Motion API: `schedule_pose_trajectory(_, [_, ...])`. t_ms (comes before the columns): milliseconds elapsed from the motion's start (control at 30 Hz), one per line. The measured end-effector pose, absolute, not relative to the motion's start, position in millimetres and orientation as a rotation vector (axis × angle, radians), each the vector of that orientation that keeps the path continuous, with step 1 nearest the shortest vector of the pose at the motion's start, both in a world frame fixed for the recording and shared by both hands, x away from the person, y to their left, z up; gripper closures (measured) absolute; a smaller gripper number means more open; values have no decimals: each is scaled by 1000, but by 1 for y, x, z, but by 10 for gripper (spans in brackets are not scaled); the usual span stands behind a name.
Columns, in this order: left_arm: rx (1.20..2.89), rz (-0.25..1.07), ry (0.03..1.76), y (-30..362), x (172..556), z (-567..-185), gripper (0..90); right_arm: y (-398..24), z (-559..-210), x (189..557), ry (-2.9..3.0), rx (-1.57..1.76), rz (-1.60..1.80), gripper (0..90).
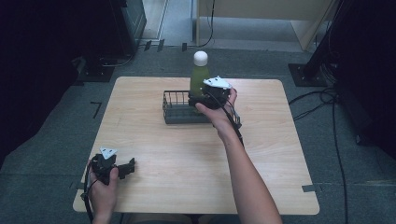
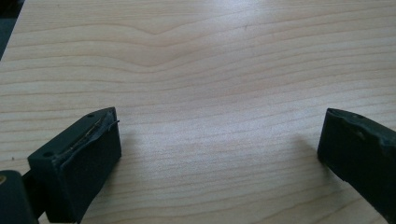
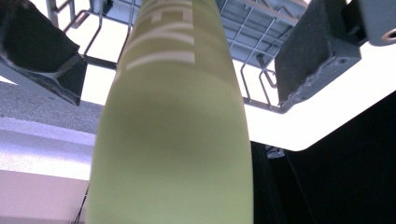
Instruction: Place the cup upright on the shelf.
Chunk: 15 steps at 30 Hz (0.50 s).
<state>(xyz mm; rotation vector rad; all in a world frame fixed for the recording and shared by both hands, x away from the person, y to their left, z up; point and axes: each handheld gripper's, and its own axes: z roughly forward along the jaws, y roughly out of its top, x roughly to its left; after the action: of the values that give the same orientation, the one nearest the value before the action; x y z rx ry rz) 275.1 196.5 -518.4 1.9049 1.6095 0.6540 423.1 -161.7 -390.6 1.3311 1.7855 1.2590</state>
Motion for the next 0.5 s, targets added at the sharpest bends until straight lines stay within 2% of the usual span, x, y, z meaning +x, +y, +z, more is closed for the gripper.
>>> schedule_pose_trajectory(500, [1905, 654, 1609, 197, 275, -518, 0, -196, -398, 389, 1770, 1337, 1274, 0])
